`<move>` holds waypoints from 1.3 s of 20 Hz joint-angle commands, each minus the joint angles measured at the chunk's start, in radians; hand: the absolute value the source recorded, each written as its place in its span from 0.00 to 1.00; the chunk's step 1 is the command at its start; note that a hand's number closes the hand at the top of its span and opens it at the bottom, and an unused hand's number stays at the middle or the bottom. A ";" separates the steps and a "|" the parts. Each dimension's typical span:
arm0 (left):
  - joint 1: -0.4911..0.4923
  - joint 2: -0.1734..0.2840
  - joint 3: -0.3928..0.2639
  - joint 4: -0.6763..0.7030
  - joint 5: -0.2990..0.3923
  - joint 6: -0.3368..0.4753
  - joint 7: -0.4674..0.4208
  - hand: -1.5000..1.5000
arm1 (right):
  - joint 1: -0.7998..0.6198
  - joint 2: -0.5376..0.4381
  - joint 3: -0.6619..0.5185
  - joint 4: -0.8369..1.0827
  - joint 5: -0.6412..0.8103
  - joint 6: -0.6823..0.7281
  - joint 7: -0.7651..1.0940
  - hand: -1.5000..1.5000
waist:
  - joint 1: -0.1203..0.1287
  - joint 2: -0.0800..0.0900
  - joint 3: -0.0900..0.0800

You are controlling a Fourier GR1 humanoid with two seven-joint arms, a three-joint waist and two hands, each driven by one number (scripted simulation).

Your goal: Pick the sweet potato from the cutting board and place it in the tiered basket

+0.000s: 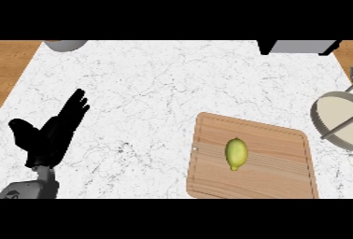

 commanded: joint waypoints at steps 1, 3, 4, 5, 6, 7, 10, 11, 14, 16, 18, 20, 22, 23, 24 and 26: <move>0.035 0.021 0.036 0.025 0.008 -0.047 -0.062 0.50 | -0.047 0.026 0.007 0.027 0.016 -0.015 -0.013 0.00 | 0.000 0.004 0.005; 0.033 -0.032 -0.016 -0.035 -0.038 0.023 -0.006 0.50 | -0.060 0.052 -0.014 0.051 -0.012 -0.002 0.007 0.00 | -0.001 0.003 0.005; 0.017 -0.018 -0.007 0.021 -0.028 -0.015 -0.037 0.50 | -0.100 0.031 -0.024 0.066 -0.024 0.033 0.029 0.00 | -0.001 0.005 0.005; -0.048 0.030 0.048 0.027 0.010 -0.025 0.022 0.50 | -0.125 0.031 -0.041 0.088 -0.048 0.062 0.043 0.00 | 0.000 0.006 0.005; 0.043 0.001 0.018 -0.044 -0.002 -0.012 0.024 0.50 | -0.081 0.041 -0.052 0.089 -0.062 0.067 0.039 0.00 | 0.000 0.003 0.005; -0.013 -0.036 -0.007 0.015 -0.023 0.008 -0.004 0.50 | -0.111 0.059 -0.066 0.095 -0.082 0.071 0.058 0.00 | -0.004 0.004 0.005; -0.005 0.018 0.031 -0.009 0.011 -0.037 0.016 0.50 | -0.133 0.000 -0.143 0.194 -0.152 0.158 0.059 0.00 | 0.008 0.008 0.007; 0.016 -0.010 0.007 0.022 -0.031 -0.015 -0.032 0.50 | -0.145 0.012 -0.150 0.177 -0.172 0.169 0.113 0.00 | -0.001 0.005 0.005; 0.002 0.017 0.030 -0.012 -0.012 -0.023 0.009 0.50 | -0.164 -0.065 -0.234 0.218 -0.267 0.289 0.169 0.00 | -0.006 0.002 0.006; -0.004 -0.012 0.018 0.035 -0.028 -0.014 -0.038 0.50 | -0.197 -0.066 -0.278 0.273 -0.307 0.281 0.217 0.00 | -0.003 0.007 0.006; 0.023 0.015 0.031 0.003 0.000 -0.048 -0.008 0.50 | -0.248 -0.103 -0.307 0.310 -0.337 0.289 0.292 0.00 | 0.011 0.007 0.006; 0.009 -0.019 0.005 -0.026 -0.018 -0.017 -0.004 0.50 | -0.221 -0.151 -0.355 0.353 -0.366 0.278 0.259 0.00 | 0.013 0.011 0.008; 0.011 0.010 0.043 0.022 0.007 -0.048 -0.018 0.50 | -0.184 -0.229 -0.384 0.375 -0.382 0.292 0.257 0.00 | 0.008 0.013 0.008; 0.002 -0.021 0.027 0.032 -0.011 -0.020 -0.024 0.50 | -0.175 -0.228 -0.387 0.382 -0.381 0.272 0.237 0.00 | 0.010 0.015 0.008; -0.031 -0.002 0.029 0.000 -0.004 -0.022 0.026 0.50 | -0.210 -0.270 -0.410 0.397 -0.402 0.271 0.293 0.00 | 0.013 0.015 0.009; -0.031 -0.019 0.022 0.015 -0.022 -0.005 0.001 0.50 | -0.157 -0.332 -0.438 0.434 -0.421 0.318 0.294 0.00 | 0.005 0.020 0.011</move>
